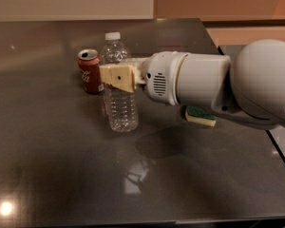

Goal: Place water bottle upright

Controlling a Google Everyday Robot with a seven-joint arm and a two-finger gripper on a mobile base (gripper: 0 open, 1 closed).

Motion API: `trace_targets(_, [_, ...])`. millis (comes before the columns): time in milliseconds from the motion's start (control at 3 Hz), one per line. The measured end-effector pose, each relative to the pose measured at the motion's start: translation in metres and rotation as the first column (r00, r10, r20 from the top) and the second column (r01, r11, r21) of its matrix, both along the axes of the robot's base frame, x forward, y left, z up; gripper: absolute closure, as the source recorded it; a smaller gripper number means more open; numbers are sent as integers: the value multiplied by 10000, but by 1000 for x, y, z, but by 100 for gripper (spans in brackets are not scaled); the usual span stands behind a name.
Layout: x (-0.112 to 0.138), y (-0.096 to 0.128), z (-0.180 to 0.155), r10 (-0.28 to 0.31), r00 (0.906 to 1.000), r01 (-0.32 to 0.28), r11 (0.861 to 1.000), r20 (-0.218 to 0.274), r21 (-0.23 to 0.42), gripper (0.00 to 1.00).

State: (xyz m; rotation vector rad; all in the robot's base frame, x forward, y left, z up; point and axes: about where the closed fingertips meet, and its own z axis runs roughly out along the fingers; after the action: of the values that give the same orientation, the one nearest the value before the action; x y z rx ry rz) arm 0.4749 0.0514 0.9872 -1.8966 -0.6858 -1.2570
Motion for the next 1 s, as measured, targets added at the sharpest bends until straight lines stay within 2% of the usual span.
trace_targets(333, [-2, 3, 1, 267, 9968, -228, 9984, 754, -521, 100])
trace_targets(667, [-3, 4, 8, 327, 9945, -282, 9986, 998, -458, 100])
trace_targets(1000, [-7, 5, 14, 554, 9863, -525, 9984, 1556, -228, 100])
